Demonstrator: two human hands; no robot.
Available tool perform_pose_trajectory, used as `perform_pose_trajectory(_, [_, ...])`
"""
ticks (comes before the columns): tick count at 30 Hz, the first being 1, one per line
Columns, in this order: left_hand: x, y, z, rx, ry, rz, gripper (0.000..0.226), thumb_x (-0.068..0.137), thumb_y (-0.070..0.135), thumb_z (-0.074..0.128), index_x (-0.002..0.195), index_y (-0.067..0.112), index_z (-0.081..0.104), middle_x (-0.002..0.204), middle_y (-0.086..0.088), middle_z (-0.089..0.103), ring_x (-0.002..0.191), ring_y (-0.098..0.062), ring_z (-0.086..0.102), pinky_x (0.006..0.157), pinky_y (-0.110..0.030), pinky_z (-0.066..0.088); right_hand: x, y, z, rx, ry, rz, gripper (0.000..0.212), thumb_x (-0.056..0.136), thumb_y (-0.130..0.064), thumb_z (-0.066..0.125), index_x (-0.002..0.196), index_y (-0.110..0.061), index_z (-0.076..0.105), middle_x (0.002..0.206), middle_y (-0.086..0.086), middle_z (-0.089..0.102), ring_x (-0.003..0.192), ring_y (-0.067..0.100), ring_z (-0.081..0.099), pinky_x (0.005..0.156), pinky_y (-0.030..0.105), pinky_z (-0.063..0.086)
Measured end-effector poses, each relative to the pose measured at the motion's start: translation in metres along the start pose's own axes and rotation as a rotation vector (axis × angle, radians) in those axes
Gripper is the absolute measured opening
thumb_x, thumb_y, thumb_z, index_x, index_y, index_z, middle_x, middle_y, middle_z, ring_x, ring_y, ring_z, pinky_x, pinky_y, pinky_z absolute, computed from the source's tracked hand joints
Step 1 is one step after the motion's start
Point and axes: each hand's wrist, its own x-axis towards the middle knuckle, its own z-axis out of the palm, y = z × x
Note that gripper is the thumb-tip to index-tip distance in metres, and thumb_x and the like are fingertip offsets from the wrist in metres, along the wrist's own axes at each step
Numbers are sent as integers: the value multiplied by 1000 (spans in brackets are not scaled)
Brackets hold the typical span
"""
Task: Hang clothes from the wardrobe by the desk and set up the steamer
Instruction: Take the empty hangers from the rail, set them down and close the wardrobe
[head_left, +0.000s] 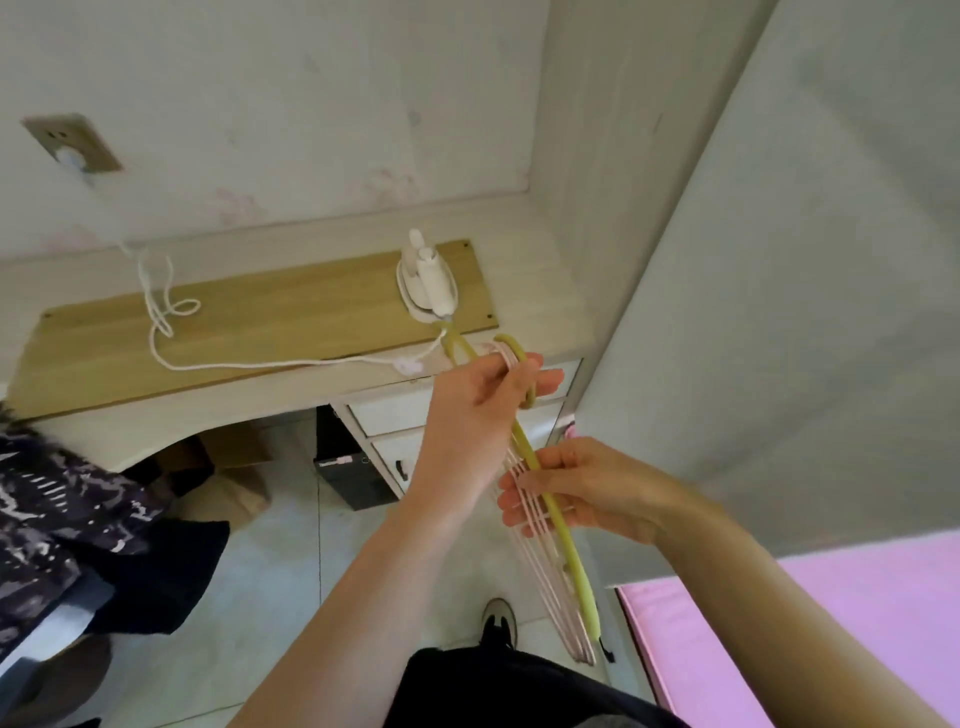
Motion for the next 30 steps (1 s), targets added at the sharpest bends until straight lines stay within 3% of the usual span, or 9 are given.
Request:
perform_pose_trajectory(3, [22,6,22,8,-93,-4,16,95,20,55,91,19,70,88,5,76,89,-3,68,89,-27,51,-1,-6,-20,74,108,-7,25,94,-12,57,112,4,64,105,18,71,99,29,69,93,45,52])
perform_pose_trajectory(8, [60,15,43,-21,-218,-3,21,97,18,52,107,9,67,95,2,76,89,8,65,76,-3,44,8,-21,-44,111,349,-86,20,94,-12,57,105,2,66,95,15,74,89,25,72,87,40,56])
perform_pose_trajectory(10, [78,18,46,-19,-247,2,21,97,17,52,108,6,67,96,-1,75,87,10,65,72,-1,42,15,-28,-50,123,419,-114,20,94,-12,57,105,2,66,93,15,74,84,22,73,82,36,58])
perform_pose_trajectory(16, [143,22,36,-136,-285,-65,14,96,15,53,97,15,67,100,-5,75,102,-11,67,89,-18,50,57,-61,-63,160,607,-151,13,93,-9,58,92,-1,68,80,14,73,71,19,72,75,33,59])
perform_pose_trajectory(20, [193,25,15,-201,-260,-173,18,97,17,52,103,7,66,94,-6,76,94,-11,71,74,-12,51,95,-90,-71,103,694,-147,15,94,-7,57,92,2,68,77,13,72,62,14,69,69,29,58])
perform_pose_trajectory(22, [216,26,3,-212,-275,-201,20,97,16,52,105,2,65,92,-7,76,93,-13,71,84,-20,52,115,-104,-75,61,737,-149,14,93,-8,57,89,0,68,75,10,72,61,12,68,65,26,57])
perform_pose_trajectory(26, [258,21,-22,-166,-282,-234,17,93,16,59,88,7,72,92,-5,76,98,-15,70,97,-32,48,156,-122,-85,-183,896,-119,20,92,-17,60,79,-5,71,68,-2,72,57,1,65,61,17,51])
perform_pose_trajectory(30, [297,4,-46,-46,-213,-282,13,87,17,67,85,7,76,91,-3,76,98,-13,69,97,-33,50,196,-134,-95,-399,971,-94,29,92,-18,59,68,-2,65,68,-2,72,66,8,68,67,20,52])
